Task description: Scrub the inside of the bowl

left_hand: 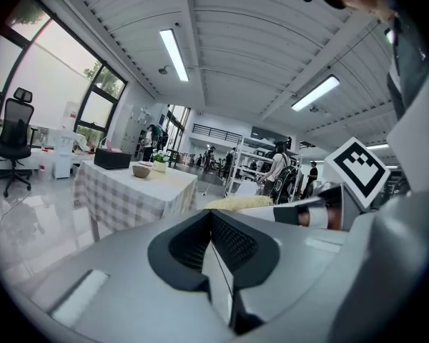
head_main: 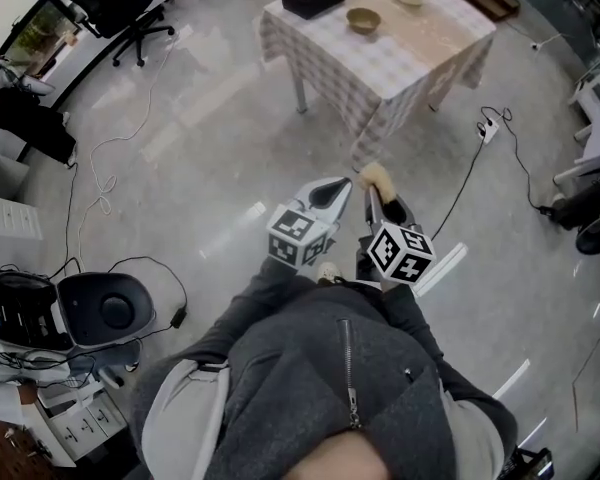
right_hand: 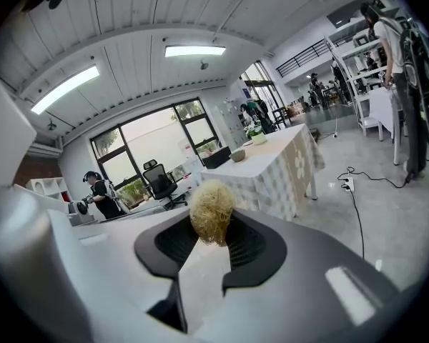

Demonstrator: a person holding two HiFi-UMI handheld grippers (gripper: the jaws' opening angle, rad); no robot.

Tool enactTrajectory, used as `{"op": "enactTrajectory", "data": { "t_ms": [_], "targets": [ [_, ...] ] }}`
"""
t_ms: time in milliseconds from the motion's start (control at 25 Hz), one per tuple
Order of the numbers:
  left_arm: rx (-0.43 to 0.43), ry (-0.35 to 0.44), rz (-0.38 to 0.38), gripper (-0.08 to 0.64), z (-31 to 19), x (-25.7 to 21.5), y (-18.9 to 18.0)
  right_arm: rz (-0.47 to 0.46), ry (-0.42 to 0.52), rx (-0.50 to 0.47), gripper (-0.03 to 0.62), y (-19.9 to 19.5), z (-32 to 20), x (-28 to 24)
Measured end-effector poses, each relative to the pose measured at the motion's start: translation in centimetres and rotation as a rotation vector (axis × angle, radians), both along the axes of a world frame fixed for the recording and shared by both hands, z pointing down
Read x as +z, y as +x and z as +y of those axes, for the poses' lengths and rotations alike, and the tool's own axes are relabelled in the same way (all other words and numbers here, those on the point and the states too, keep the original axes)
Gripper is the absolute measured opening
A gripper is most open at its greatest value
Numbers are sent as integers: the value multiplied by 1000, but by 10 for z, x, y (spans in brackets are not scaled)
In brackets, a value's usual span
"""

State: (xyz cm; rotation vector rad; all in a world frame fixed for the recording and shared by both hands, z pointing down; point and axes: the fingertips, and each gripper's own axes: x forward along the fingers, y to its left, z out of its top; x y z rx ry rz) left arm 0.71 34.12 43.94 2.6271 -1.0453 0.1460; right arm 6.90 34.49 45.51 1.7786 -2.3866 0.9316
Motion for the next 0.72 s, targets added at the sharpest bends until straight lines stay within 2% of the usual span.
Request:
{"op": "enactTrajectory", "data": {
  "t_ms": [480,720],
  "targets": [
    [11,-27,-9,9,-3,10,14,-34,-8,17,106,15,-7,4],
    [-2,-40,-13,9,6,12,9,-38,-30,-5,106,6,2,10]
  ]
}}
